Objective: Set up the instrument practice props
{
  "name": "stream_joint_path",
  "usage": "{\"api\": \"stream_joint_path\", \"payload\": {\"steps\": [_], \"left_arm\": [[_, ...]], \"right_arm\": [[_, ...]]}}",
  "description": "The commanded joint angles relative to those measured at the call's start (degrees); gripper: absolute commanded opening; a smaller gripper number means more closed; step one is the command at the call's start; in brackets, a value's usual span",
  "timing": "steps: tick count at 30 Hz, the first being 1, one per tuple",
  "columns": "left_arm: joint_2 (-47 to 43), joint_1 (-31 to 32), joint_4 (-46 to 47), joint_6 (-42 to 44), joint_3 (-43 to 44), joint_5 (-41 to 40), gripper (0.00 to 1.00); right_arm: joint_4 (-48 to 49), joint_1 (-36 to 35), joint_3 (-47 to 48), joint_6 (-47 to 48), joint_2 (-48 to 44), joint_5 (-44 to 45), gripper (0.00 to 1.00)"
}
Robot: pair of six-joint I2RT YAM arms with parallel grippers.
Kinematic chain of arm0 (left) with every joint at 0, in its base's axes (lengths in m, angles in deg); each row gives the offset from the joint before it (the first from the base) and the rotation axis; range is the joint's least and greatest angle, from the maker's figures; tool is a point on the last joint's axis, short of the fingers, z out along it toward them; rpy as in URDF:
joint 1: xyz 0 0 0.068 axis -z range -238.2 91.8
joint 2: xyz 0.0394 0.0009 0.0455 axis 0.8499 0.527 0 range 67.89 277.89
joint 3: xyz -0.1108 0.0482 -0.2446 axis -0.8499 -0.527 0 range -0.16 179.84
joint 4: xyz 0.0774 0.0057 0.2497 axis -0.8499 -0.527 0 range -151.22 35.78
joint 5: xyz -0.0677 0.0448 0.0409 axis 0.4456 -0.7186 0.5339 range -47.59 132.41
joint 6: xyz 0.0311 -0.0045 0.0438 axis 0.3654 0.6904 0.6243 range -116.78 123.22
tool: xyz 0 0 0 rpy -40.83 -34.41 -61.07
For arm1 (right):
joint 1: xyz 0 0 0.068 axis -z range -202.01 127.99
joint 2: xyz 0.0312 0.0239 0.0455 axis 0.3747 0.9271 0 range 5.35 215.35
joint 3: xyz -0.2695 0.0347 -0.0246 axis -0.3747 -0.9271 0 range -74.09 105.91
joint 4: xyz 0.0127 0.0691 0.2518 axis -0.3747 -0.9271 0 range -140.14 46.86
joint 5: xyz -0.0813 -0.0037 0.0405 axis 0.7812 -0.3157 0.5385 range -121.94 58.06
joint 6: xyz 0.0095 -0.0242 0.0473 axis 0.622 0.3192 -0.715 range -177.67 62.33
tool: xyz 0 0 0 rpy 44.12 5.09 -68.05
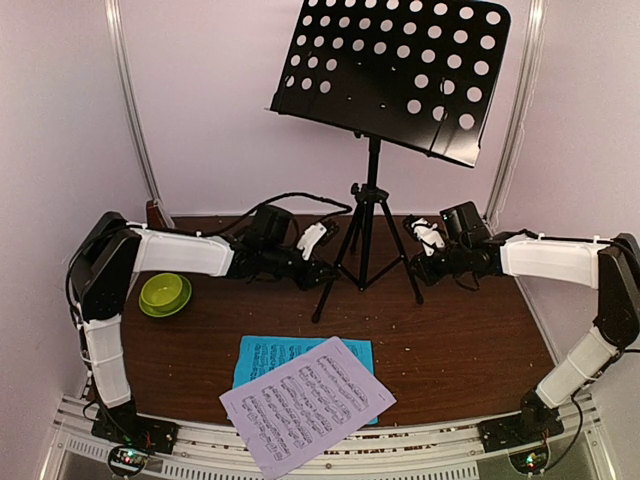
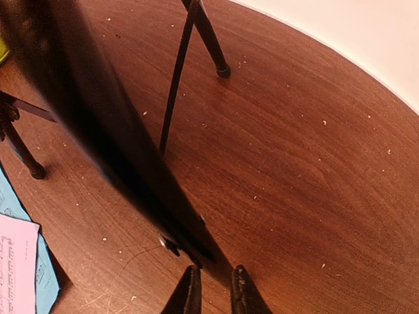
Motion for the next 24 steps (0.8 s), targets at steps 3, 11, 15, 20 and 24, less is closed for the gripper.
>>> {"api": "stream_joint_path", "payload": {"steps": [3, 11, 15, 20, 24], "left_arm": [[-2.36, 0.26, 0.67, -0.53, -2.91, -0.13, 0.03], [-3.88, 0.26, 0.76, -0.27, -5.23, -0.73, 0.01], [-3.79, 0.24, 0.02, 0.12, -4.29, -0.70, 0.01], [-3.79, 0.31, -0.87, 0.89, -3.61, -0.66, 0.00], [-3.79, 0.28, -1.36, 1.05, -3.29, -0.60, 0.00]], "right_arm": [[-1.37, 0.23, 1.91, 1.90, 0.10, 2.37, 0.11], [-1.30, 0.22, 0.61, 5.73, -1.42, -0.58, 0.30], [0.81, 0.23, 0.56, 9.25, -0.69, -2.81, 0.40], [-0.51, 0.27, 4.90, 11.45, 3.82, -2.91, 0.38], [-1.15, 0.28, 8.13, 13.01, 6.52, -2.09, 0.35]]}}
